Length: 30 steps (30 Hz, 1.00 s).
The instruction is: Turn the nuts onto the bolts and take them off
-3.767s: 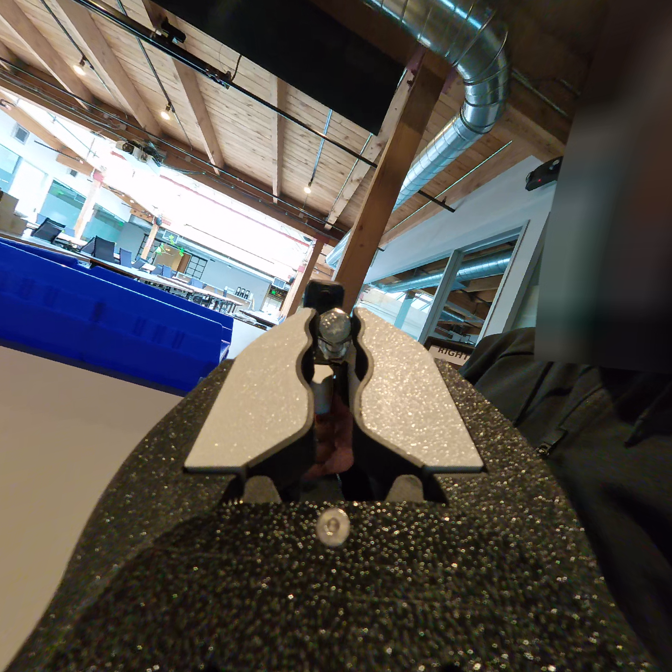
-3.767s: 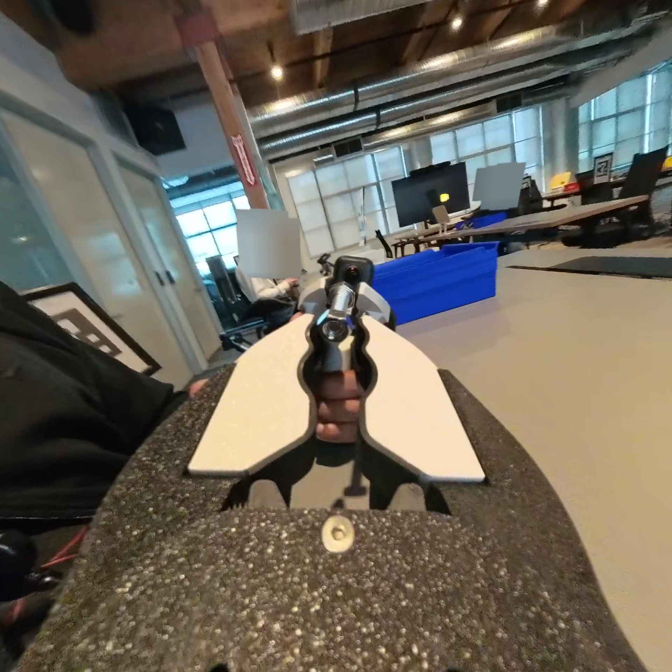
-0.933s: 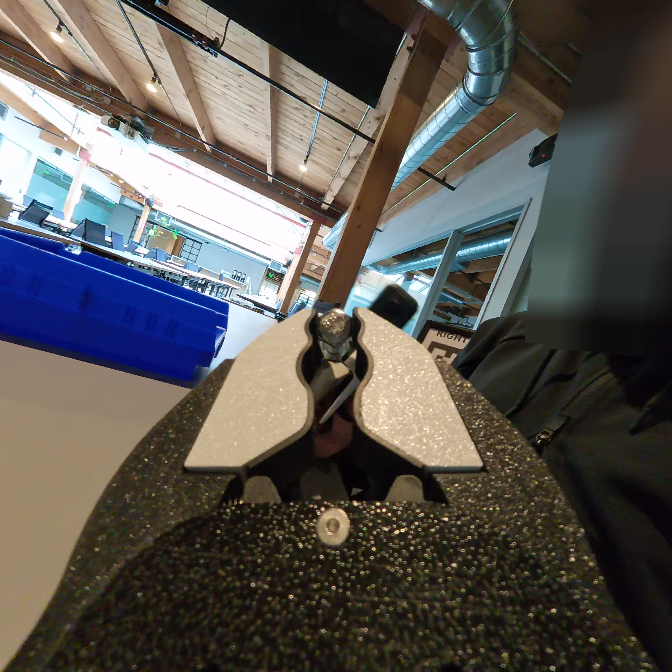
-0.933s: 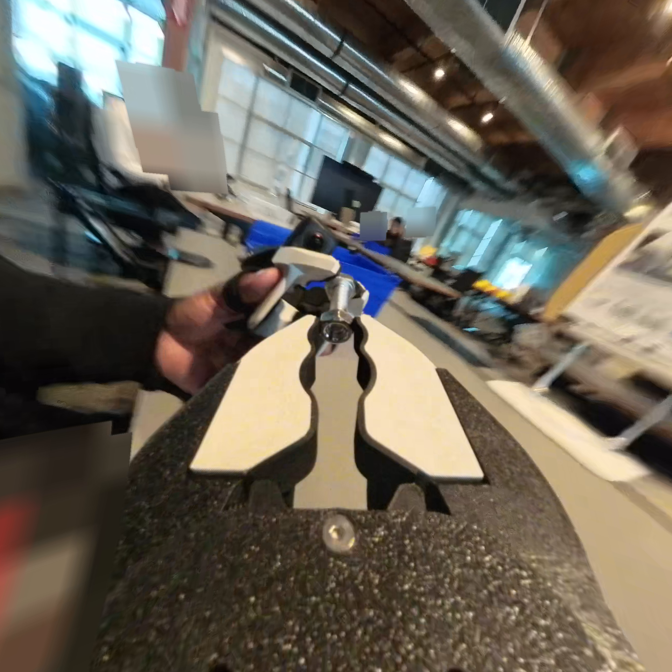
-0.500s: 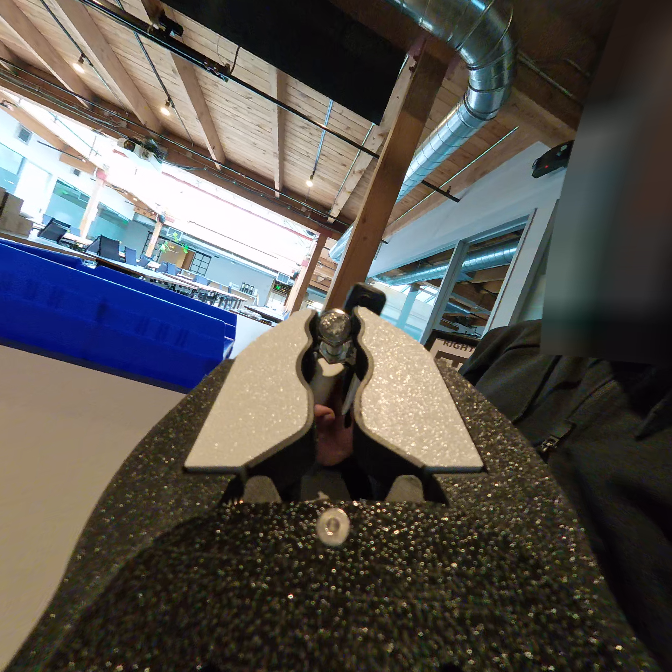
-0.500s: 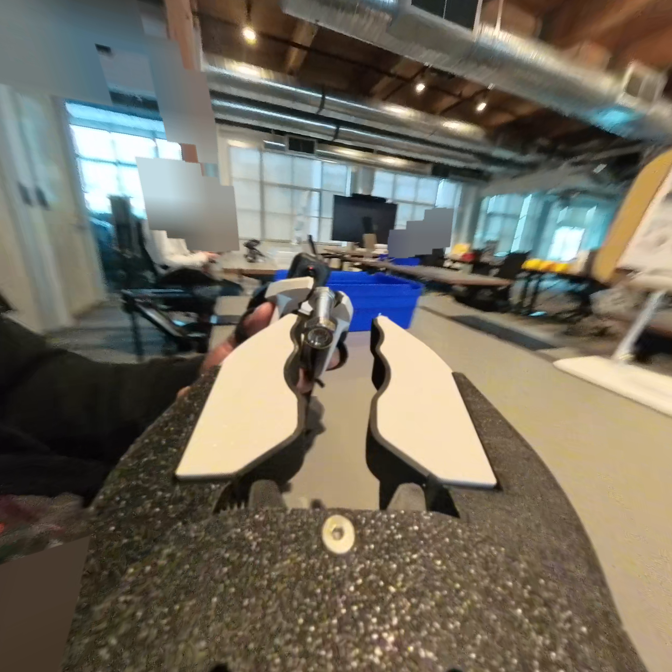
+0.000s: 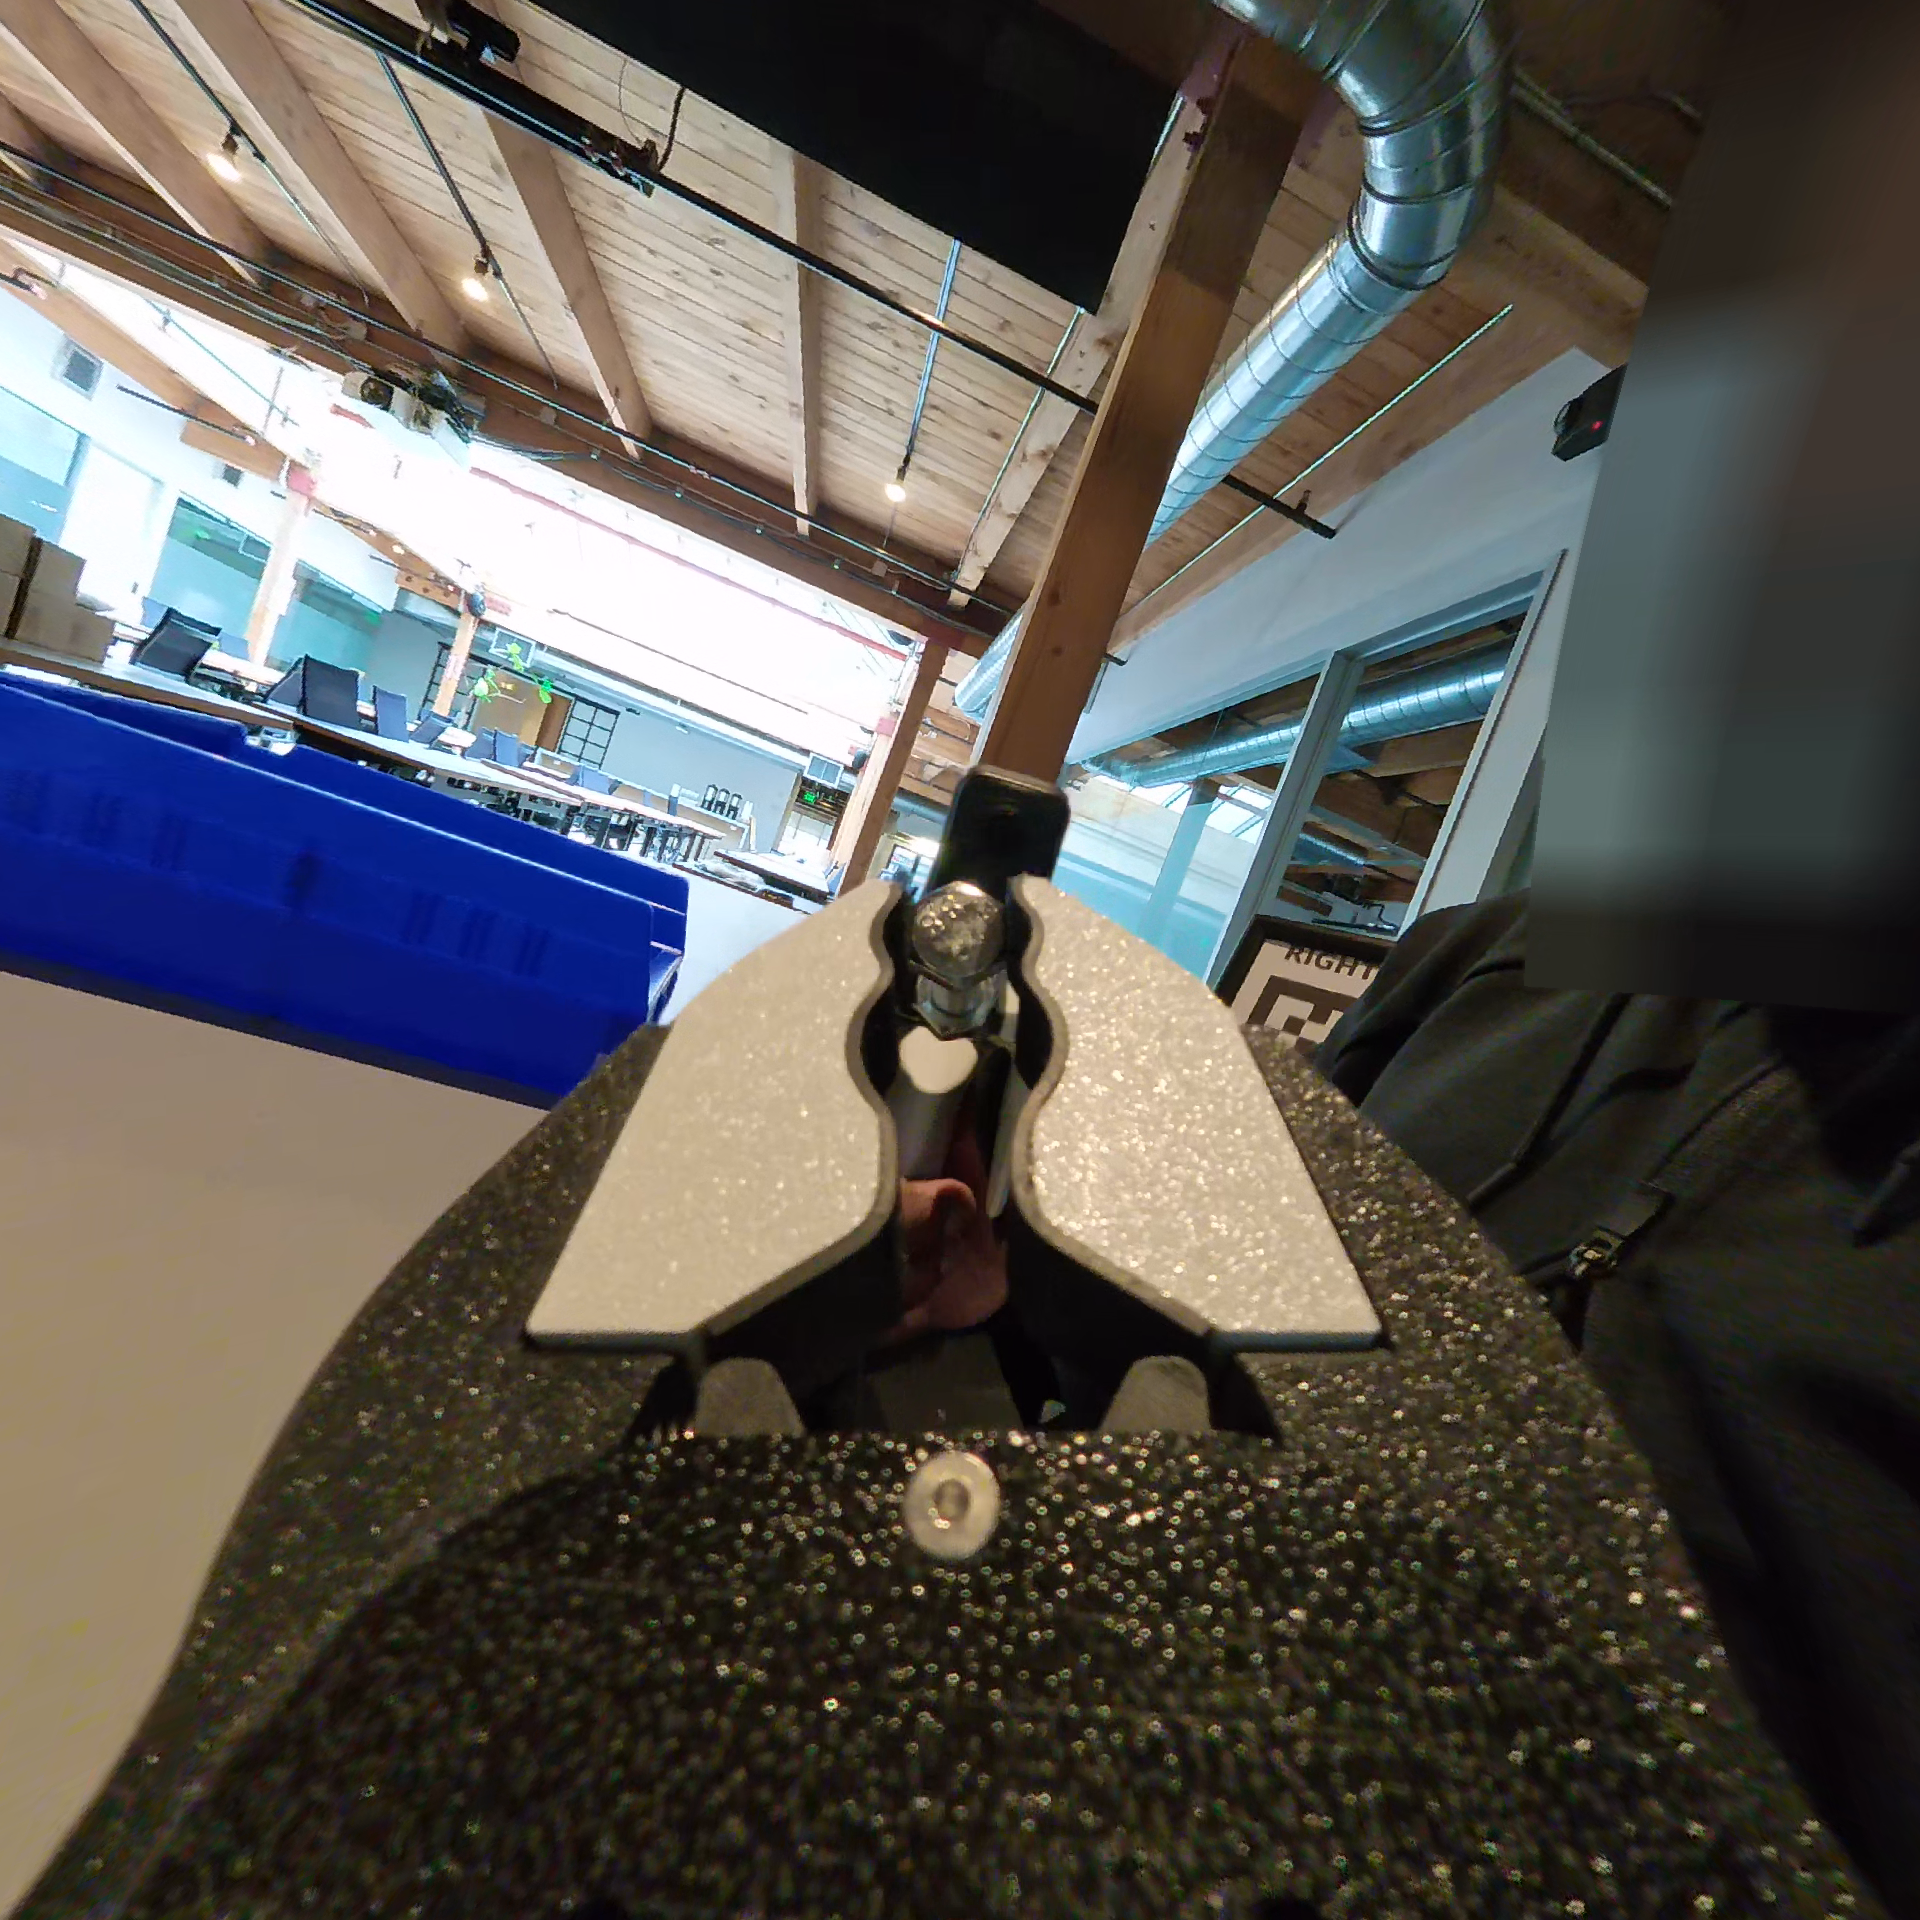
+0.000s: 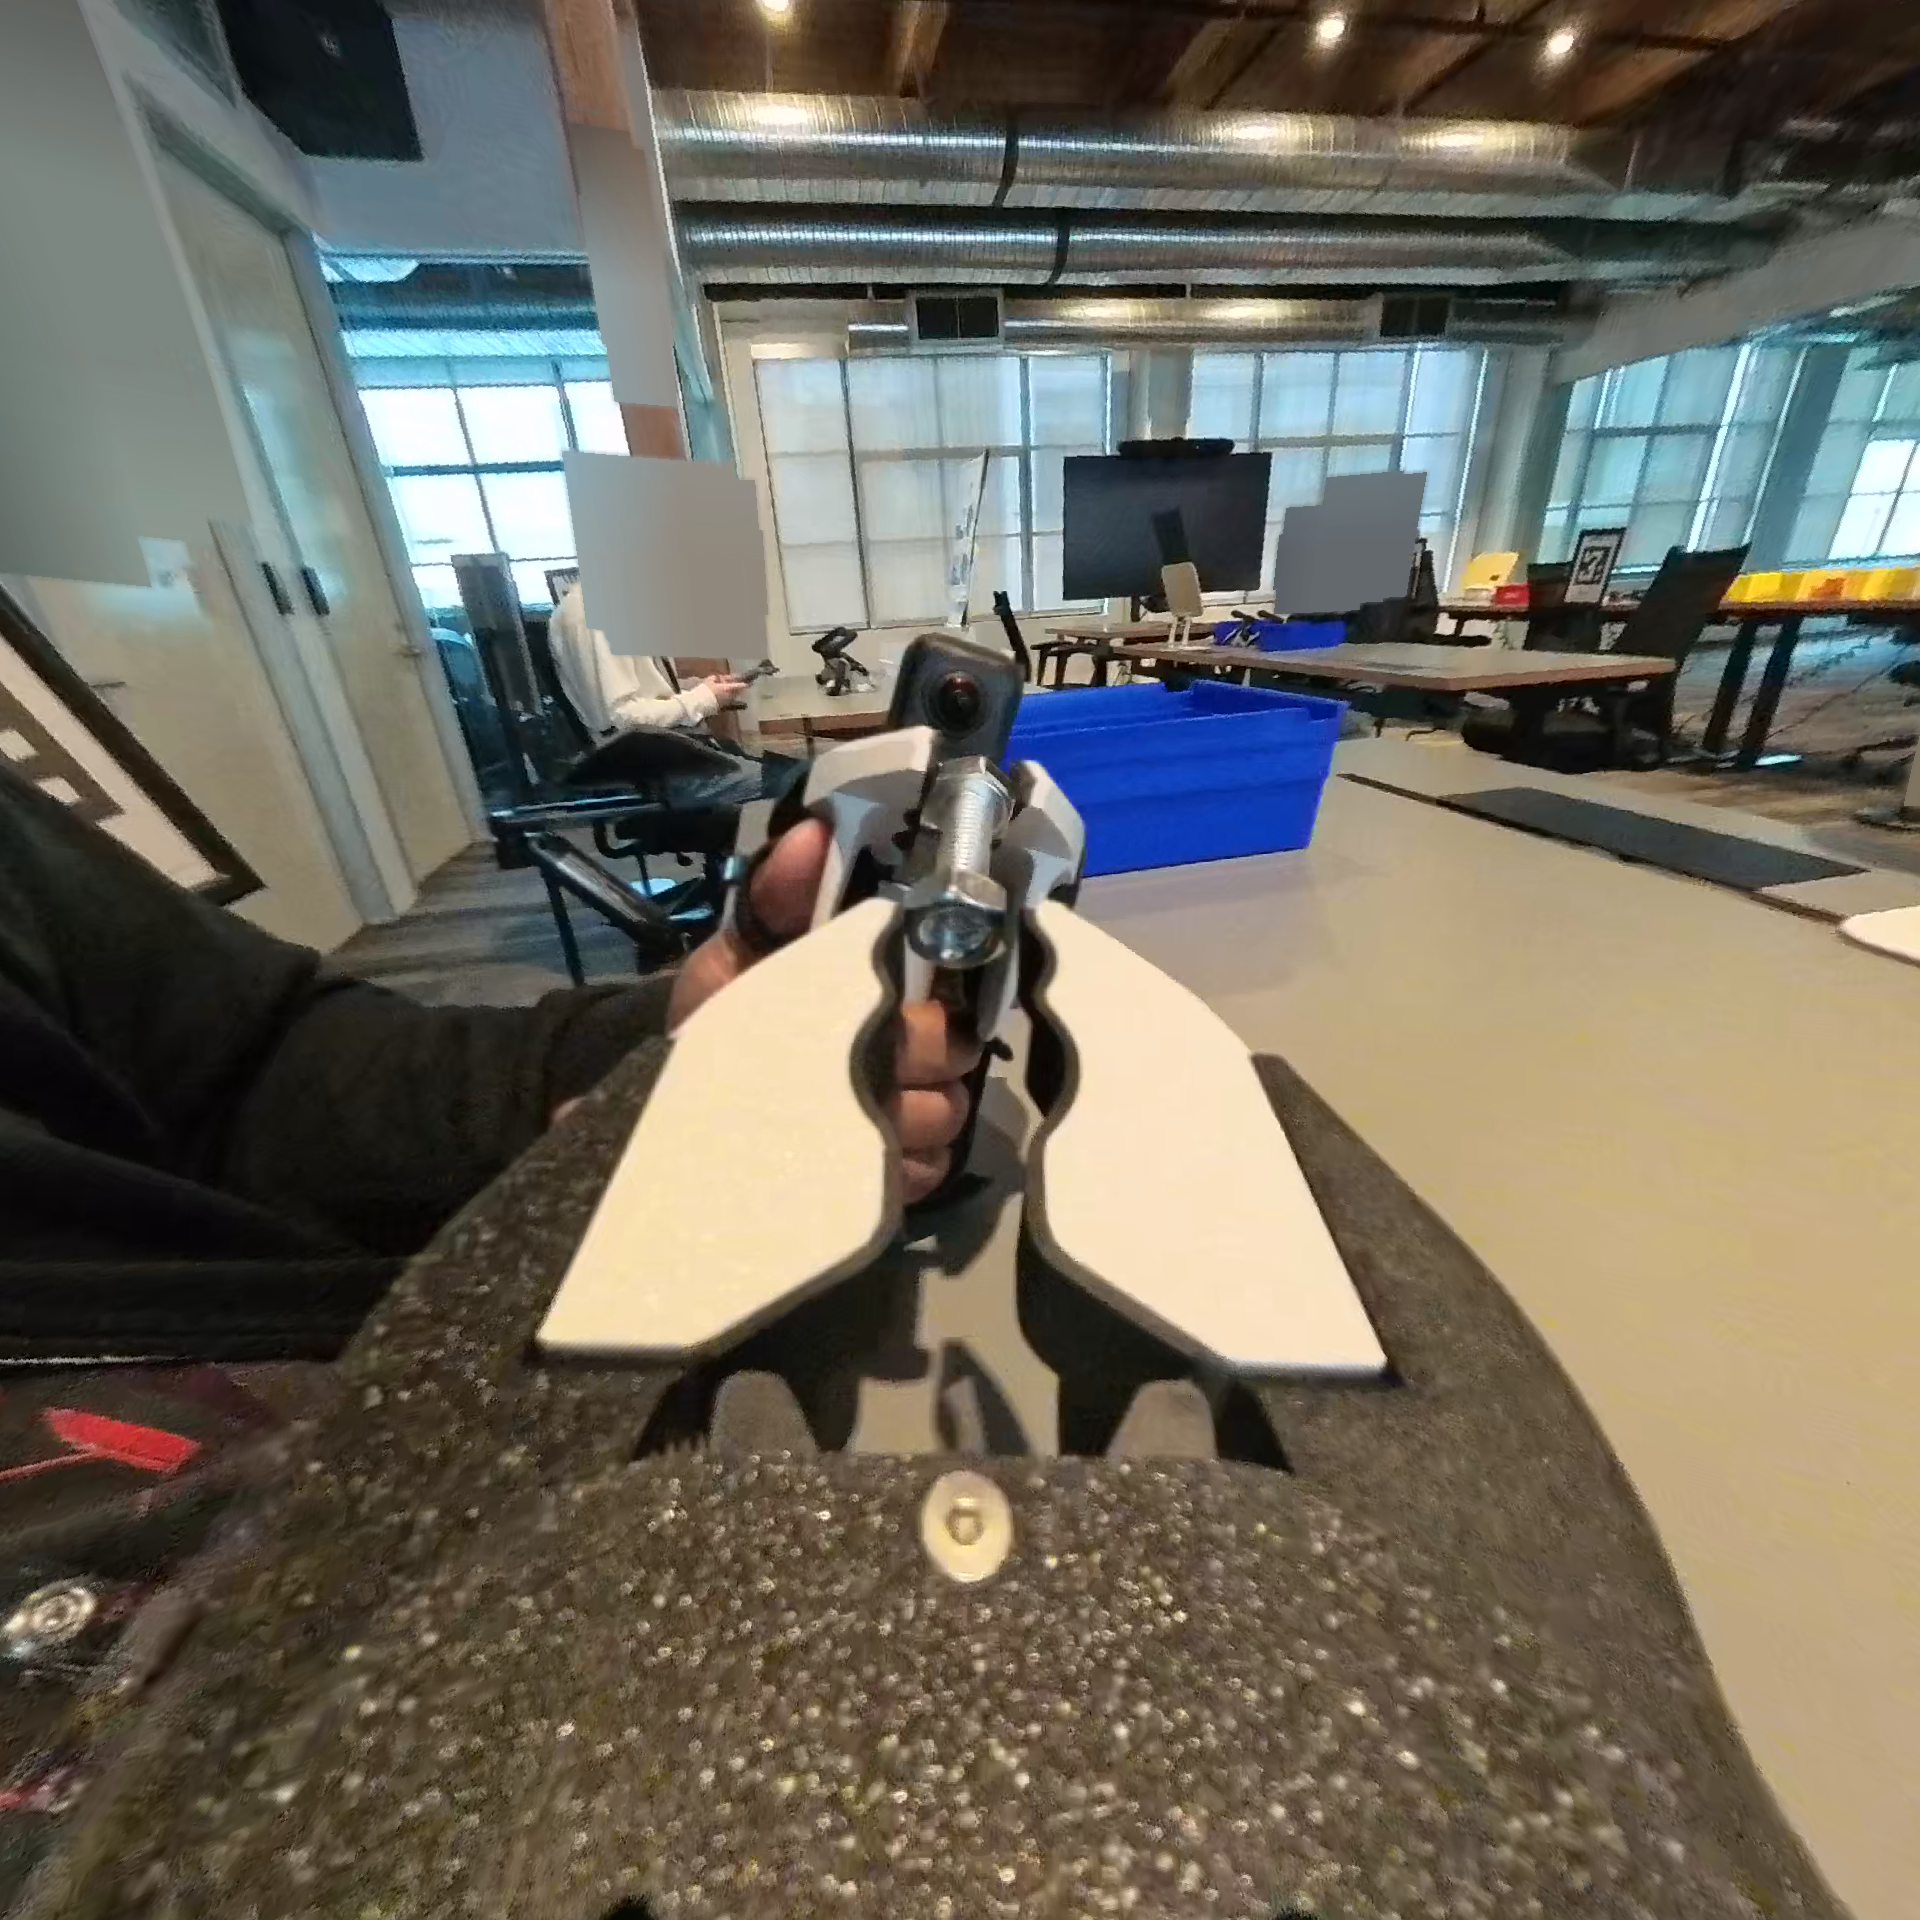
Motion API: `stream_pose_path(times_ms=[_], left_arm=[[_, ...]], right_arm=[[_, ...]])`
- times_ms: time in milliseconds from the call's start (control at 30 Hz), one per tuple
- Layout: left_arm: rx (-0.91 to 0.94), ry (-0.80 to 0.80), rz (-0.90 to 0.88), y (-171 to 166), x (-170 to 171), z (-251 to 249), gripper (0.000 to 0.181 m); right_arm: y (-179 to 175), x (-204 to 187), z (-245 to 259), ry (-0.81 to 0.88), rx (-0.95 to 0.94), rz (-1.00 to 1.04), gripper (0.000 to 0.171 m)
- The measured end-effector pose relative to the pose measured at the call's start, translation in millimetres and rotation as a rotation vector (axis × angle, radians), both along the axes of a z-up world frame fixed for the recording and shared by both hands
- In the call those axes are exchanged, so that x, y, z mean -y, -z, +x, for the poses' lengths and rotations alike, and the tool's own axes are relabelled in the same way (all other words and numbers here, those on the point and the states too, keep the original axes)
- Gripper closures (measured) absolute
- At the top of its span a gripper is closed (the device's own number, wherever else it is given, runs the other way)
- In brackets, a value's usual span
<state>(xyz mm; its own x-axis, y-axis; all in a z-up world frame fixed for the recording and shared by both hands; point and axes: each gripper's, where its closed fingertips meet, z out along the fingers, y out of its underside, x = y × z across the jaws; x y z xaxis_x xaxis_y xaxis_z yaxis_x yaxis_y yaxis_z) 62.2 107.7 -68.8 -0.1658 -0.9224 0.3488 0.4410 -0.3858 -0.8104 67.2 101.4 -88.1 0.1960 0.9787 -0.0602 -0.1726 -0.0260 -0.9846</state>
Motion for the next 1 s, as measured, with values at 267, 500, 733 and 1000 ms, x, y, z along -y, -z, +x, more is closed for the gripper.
stream_pose_path(times_ms=[267,500,733,1000], left_arm=[[0.030,0.044,-0.029,-1.2,0.4,-2.7,0.165],[0.047,0.023,-0.030,-2.9,-1.4,-6.1,0.165],[0.028,-0.012,-0.003,-2.9,-0.8,-4.8,0.165],[0.018,-0.013,0.013,-2.8,1.4,-3.2,0.165]], right_arm=[[-0.6,0.3,-1.6,0.366,0.217,0.594,0.154],[-6.3,-0.8,3.0,0.284,0.108,0.389,0.126],[-4.2,0.1,2.6,-0.002,-0.037,-0.009,0.127],[-2.0,2.2,0.9,-0.059,-0.043,-0.065,0.138]])
